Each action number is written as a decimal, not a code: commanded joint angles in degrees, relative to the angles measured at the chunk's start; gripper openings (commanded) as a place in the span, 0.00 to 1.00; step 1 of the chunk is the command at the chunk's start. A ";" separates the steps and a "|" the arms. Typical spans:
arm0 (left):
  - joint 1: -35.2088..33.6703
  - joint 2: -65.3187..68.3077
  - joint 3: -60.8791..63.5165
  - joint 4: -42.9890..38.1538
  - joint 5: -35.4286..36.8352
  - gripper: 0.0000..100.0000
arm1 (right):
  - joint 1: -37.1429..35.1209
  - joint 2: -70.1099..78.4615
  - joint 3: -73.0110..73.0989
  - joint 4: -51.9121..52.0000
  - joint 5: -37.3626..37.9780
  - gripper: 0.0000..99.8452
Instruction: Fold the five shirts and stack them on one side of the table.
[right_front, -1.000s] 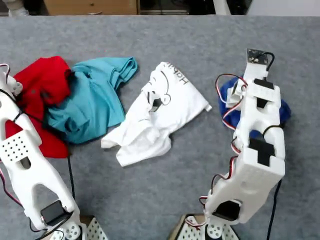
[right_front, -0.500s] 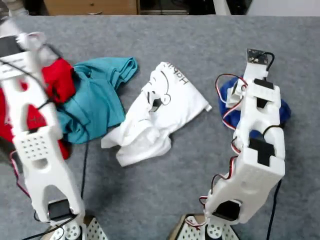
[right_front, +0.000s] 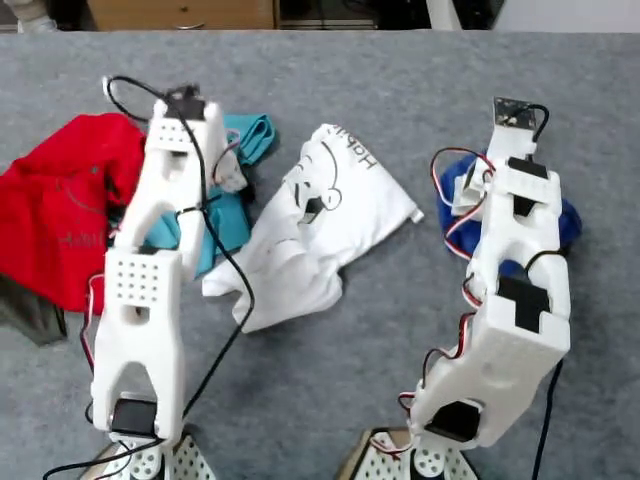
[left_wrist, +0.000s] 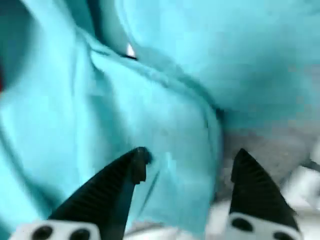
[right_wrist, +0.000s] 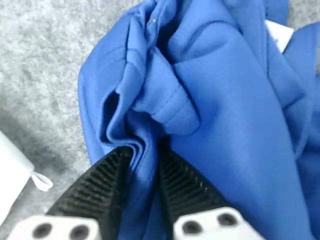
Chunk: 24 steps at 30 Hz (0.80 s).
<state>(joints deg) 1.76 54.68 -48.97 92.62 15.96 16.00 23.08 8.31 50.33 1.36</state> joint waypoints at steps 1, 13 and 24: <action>-1.67 2.95 -0.88 -0.44 1.32 0.23 | -1.01 -0.13 0.13 -1.67 0.09 0.01; -12.48 4.00 -30.33 8.00 1.85 0.02 | -1.01 -0.13 0.13 -1.67 0.18 0.01; -26.64 -4.35 -46.51 7.65 1.93 0.02 | -0.92 -0.13 0.13 -1.67 0.18 0.01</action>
<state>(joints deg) -20.40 56.09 -92.22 100.18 17.45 16.00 23.08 8.31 50.15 1.36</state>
